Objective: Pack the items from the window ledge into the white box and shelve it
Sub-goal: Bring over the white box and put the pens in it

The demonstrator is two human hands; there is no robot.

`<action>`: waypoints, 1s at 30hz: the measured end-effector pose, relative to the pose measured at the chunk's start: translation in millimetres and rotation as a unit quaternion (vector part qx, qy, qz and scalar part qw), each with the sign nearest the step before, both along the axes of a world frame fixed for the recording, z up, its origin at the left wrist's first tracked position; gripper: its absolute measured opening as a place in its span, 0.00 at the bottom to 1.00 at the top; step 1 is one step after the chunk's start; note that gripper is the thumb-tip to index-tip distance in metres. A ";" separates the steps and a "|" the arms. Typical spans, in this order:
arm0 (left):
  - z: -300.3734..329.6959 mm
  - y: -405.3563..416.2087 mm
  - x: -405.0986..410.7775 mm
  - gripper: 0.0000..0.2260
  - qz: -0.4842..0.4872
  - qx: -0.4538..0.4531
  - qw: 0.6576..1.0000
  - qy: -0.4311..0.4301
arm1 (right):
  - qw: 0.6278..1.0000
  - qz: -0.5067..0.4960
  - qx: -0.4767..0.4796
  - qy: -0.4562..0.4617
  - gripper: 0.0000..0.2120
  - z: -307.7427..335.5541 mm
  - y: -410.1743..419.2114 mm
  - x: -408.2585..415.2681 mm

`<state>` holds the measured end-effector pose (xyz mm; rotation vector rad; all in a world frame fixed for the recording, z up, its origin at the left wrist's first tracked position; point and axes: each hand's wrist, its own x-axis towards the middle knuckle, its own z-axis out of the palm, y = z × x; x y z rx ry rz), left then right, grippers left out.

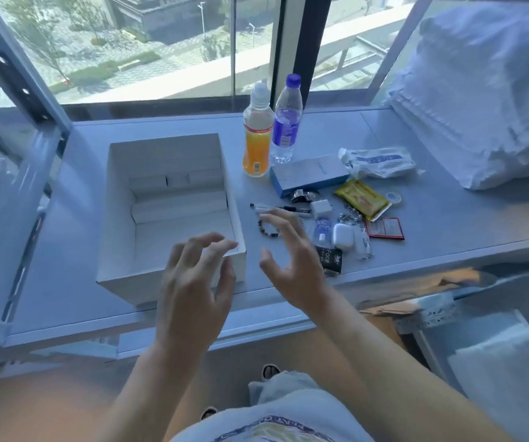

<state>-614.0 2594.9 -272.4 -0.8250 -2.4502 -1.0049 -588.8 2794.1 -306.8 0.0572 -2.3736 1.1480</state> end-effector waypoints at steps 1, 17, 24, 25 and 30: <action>2.3 8.1 -2.9 0.10 -0.004 -0.007 1.000 0.009 | 1.000 -0.018 0.004 0.003 0.20 0.5 17.0 -4.5; 2.1 105.7 -38.8 0.11 0.065 -0.173 0.982 -0.048 | 0.902 -0.005 0.328 -0.280 0.12 -28.8 143.9 -104.2; -0.7 108.4 -40.6 0.11 0.084 -0.179 0.979 -0.042 | 0.899 0.038 0.339 -0.277 0.09 -34.9 151.0 -115.9; -0.2 108.7 -40.7 0.11 0.087 -0.178 0.979 -0.043 | 0.899 0.042 0.335 -0.278 0.09 -35.3 151.1 -116.0; -2.7 110.6 -42.2 0.11 0.095 -0.177 0.978 -0.048 | 0.898 0.054 0.313 -0.305 0.09 -29.9 150.9 -119.3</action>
